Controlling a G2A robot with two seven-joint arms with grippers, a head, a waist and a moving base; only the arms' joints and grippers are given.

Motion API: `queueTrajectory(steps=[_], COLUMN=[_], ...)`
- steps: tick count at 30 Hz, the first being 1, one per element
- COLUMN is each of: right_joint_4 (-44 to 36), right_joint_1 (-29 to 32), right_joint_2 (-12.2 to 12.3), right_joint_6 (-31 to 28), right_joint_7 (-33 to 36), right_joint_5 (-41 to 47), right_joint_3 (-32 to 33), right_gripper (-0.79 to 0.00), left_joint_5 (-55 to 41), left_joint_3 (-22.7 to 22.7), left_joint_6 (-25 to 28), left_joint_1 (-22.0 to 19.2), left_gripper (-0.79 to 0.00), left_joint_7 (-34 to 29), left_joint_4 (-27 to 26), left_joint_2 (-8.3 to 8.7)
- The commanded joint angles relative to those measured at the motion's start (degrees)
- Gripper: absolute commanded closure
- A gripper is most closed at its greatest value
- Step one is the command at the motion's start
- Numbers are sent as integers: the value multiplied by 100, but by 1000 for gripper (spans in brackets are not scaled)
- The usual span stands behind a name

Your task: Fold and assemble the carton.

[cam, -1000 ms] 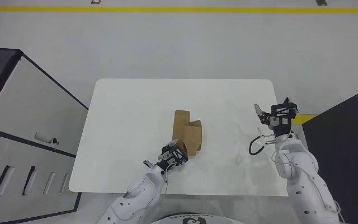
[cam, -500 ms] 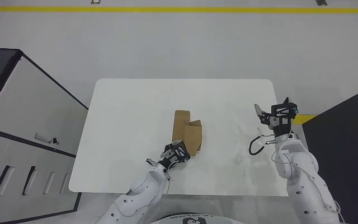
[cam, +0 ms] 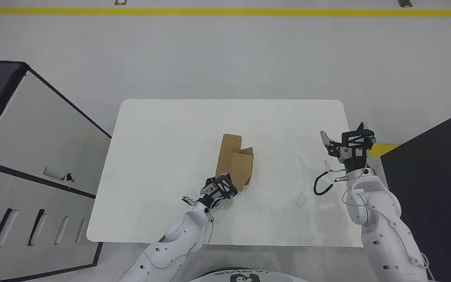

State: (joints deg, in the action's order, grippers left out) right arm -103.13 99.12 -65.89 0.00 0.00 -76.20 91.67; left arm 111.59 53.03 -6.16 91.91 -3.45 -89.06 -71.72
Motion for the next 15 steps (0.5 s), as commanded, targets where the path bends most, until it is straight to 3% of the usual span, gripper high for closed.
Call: queueTrajectory(steps=[1, 15], right_joint_4=[0, 0], right_joint_1=[0, 0], right_joint_2=[0, 0], right_joint_6=[0, 0], right_joint_7=[0, 0], right_joint_5=[0, 0], right_joint_3=[0, 0], right_gripper=[-785, -785], left_joint_5=[-9, -102], left_joint_3=[19, -23], left_joint_6=[-107, -225], left_joint_1=[14, -114], left_gripper=[-182, -215], left_joint_7=[-2, -75], left_joint_4=[-6, 188], left_joint_2=[-7, -88])
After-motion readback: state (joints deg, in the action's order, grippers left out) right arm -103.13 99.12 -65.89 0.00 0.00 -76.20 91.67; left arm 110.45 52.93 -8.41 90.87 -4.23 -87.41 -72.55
